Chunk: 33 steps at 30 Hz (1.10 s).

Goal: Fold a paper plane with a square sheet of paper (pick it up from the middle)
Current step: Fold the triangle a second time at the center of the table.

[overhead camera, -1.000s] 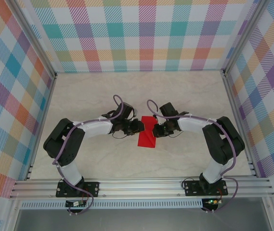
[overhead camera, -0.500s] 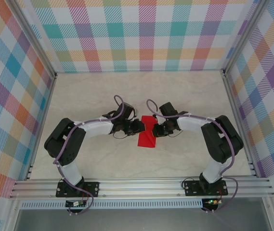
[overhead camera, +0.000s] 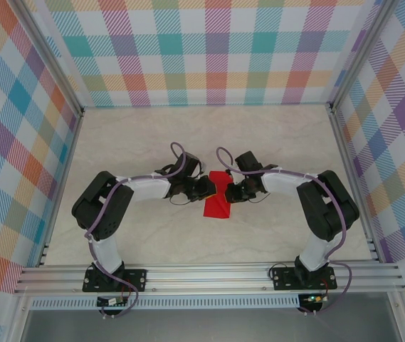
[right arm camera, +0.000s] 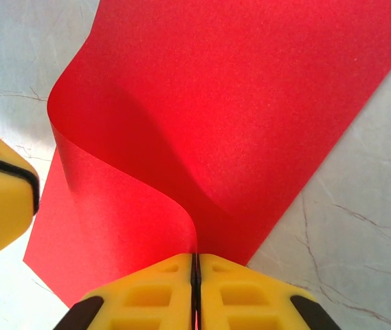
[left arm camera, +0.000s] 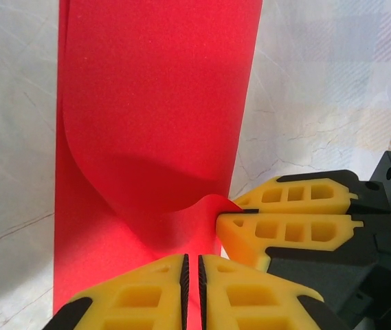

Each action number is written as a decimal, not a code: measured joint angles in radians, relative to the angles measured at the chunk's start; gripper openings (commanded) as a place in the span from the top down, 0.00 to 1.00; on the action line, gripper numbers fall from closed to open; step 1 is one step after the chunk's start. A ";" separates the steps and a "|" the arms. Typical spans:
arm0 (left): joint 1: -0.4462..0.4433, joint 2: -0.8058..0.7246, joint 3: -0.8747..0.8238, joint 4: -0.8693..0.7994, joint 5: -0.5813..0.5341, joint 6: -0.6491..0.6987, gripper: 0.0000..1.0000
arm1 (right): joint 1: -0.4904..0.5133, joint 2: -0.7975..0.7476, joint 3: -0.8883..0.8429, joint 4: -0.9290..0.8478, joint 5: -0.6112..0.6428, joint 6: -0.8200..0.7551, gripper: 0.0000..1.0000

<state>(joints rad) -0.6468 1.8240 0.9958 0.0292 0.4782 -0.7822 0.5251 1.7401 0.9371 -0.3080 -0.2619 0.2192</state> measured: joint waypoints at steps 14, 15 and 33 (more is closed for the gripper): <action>-0.002 0.039 0.000 0.079 0.050 -0.030 0.85 | -0.001 0.000 0.000 0.000 0.011 0.000 0.90; -0.003 0.044 0.000 0.079 0.051 -0.032 0.85 | -0.001 0.000 0.000 0.000 0.011 0.000 0.90; -0.026 0.060 0.000 0.055 0.018 -0.021 0.82 | -0.001 0.006 0.000 0.000 0.011 0.000 0.90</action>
<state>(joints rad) -0.6724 1.8835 0.9958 0.0837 0.4965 -0.8032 0.5240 1.7462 0.9371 -0.3084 -0.2512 0.2192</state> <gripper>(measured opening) 0.174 0.098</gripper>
